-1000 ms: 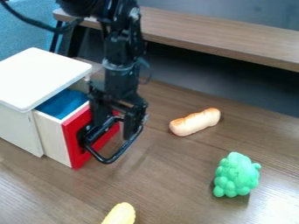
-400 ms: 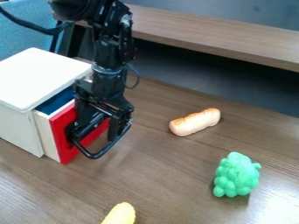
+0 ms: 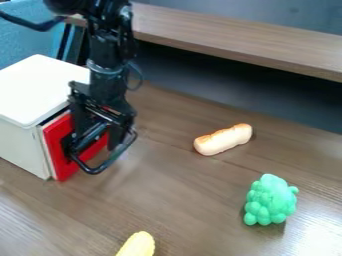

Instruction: Retirar la patata del drawer y cerrar el drawer

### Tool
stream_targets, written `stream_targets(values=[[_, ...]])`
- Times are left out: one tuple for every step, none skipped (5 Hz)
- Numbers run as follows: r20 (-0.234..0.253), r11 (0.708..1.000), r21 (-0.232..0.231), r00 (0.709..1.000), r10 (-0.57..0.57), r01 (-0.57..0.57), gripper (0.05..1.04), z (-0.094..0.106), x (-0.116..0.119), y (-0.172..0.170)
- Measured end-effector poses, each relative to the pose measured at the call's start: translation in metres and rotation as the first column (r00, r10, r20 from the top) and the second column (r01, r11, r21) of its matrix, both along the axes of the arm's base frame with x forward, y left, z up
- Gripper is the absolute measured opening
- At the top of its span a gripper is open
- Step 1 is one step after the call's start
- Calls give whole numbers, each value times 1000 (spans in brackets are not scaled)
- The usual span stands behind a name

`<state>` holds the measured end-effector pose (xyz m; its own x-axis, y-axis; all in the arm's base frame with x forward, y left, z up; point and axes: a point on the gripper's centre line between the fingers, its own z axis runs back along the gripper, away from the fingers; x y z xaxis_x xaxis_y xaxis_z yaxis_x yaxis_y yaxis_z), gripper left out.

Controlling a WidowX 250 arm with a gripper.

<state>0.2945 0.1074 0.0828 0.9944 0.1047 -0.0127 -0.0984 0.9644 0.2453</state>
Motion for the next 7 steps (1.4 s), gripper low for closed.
stream_targets(values=[[8, 1000, 29, 1000, 3, -3, 999, 2, 1, 8], [4, 987, 162, 1000, -13, 12, 999, 9, 4, 12], [-6, 986, 162, 999, -37, 38, 999, 0, 5, 8], [2, 992, 101, 997, -76, 76, 999, -7, 4, -2], [25, 990, 0, 989, -143, 143, 999, -13, 5, -18], [92, 981, -79, 981, -168, 175, 999, 0, 8, -33], [102, 970, -104, 972, -210, 221, 999, 8, 14, -55]])
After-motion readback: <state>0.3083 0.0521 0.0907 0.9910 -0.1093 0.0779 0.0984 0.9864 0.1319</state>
